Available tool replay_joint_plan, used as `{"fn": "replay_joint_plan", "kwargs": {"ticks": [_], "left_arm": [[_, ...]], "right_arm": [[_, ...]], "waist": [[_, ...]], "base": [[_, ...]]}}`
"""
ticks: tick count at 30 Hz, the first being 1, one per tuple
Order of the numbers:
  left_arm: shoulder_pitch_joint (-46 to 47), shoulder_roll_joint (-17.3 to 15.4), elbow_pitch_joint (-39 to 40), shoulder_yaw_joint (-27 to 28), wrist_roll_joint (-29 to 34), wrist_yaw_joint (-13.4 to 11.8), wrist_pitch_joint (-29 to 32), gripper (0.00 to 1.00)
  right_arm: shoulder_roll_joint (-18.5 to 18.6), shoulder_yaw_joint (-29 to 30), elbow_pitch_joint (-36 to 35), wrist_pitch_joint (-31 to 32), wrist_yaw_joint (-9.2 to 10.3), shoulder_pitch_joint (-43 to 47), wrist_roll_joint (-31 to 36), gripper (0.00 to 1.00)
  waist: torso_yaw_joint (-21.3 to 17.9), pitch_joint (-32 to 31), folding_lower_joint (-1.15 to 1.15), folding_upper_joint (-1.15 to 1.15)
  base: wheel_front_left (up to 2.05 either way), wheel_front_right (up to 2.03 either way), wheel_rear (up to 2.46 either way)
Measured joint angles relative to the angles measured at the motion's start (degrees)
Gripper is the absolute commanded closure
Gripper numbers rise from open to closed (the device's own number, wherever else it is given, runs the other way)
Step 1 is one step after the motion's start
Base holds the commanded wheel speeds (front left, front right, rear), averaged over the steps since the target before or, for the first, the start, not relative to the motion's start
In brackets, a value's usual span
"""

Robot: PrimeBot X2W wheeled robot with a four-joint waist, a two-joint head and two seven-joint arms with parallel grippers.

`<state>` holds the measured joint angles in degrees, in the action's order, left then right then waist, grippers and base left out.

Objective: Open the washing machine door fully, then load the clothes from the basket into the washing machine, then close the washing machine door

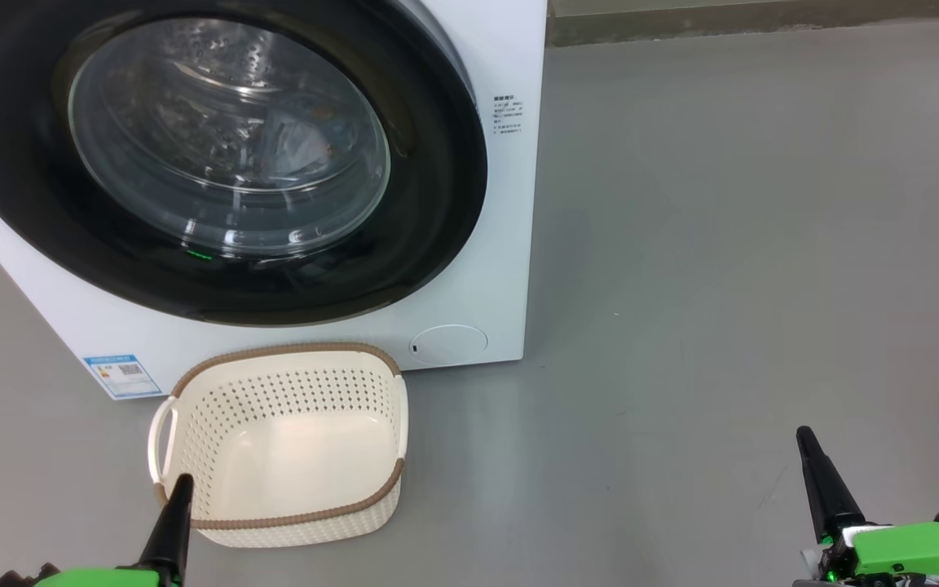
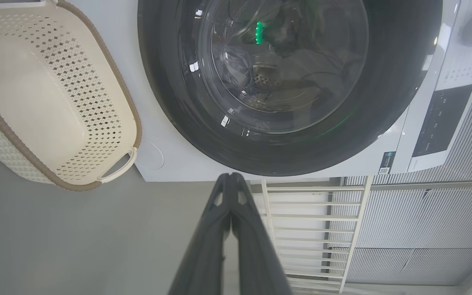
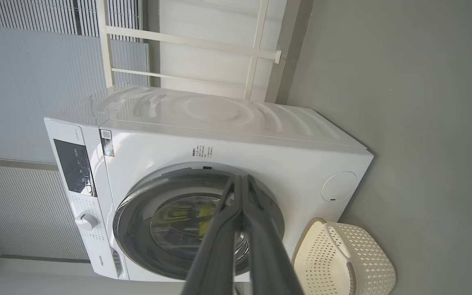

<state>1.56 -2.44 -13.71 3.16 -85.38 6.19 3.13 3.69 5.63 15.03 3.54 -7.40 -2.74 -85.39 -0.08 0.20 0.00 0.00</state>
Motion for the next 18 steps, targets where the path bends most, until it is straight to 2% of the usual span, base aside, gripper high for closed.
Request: {"fn": "replay_joint_plan", "kwargs": {"ticks": [11, 18], "left_arm": [[1.64, -0.16, -1.26, 0.19, -6.86, 0.71, 2.01, 1.00], [2.13, -0.16, -1.37, 0.32, -7.34, 0.73, 2.09, 1.00]], "right_arm": [[-0.24, 0.98, 0.29, 1.88, 0.00, -0.86, -6.19, 1.00], [-0.38, 1.14, 0.33, 1.99, 0.00, -0.86, -7.12, 1.00]], "waist": [[0.08, -0.02, 0.00, 0.00], [0.08, -0.02, 0.00, 0.00]], "base": [[0.00, 0.00, 0.00], [0.00, 0.00, 0.00]]}}
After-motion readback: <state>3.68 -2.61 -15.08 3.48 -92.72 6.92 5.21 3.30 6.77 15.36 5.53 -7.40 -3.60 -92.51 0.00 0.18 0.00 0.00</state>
